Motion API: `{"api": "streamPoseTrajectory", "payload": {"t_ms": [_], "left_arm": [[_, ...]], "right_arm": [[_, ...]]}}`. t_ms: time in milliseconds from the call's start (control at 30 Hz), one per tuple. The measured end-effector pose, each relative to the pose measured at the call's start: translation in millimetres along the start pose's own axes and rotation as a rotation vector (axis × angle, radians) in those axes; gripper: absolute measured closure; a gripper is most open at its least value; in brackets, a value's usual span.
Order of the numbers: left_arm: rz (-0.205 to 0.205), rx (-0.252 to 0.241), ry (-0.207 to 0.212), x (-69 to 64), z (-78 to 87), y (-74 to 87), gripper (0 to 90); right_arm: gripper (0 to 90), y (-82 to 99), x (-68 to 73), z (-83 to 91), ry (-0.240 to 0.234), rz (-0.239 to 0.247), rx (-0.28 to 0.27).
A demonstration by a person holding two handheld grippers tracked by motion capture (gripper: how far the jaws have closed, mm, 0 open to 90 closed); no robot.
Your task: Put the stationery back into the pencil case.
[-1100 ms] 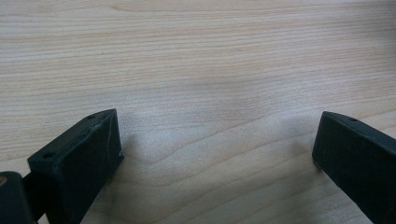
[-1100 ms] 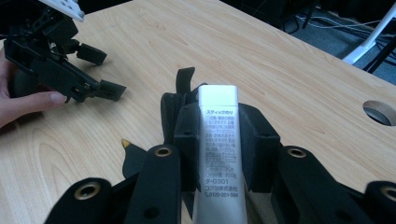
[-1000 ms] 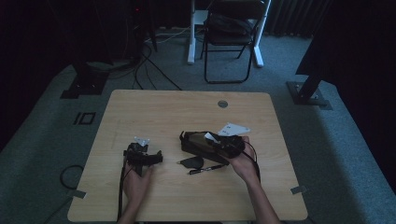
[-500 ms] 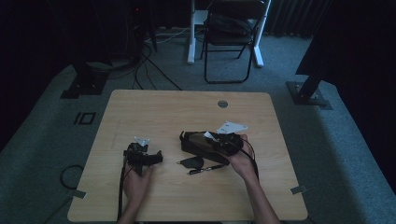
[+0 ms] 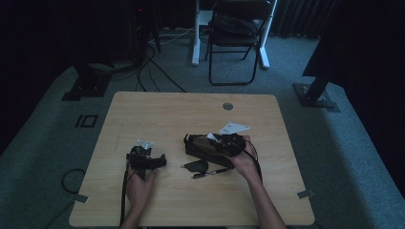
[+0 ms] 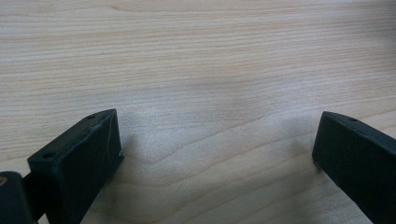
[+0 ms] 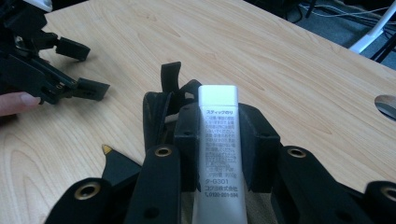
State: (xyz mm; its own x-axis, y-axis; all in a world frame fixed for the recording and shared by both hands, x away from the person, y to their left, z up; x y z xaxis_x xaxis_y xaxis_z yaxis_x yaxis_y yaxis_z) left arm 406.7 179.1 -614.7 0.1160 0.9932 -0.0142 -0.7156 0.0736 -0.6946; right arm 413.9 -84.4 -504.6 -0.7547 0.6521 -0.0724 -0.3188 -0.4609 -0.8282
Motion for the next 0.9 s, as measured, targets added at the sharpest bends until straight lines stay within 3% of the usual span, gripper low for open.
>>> {"api": "streamPoseTrajectory", "payload": {"t_ms": [900], "left_arm": [[0.000, -0.001, -0.001, 0.0, -0.1, 0.0, 1.5]], "right_arm": [[71.2, 4.1, -12.6, -20.1, -0.003, 0.011, 0.045]]}}
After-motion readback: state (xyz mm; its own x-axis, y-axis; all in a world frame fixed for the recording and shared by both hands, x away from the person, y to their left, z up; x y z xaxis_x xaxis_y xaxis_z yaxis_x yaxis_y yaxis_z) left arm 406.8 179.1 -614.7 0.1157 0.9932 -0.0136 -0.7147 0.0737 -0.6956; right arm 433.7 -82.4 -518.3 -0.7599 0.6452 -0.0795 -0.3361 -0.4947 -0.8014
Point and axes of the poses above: each handheld gripper's, and its own axes: z roughly backward along the jaws, y roughly out of its underside, x roughly to its left, the point moved 8 cm from there along -z, roughly forward along the jaws, and after that the axes turned 3 degrees about z, right-handed, at the moved point
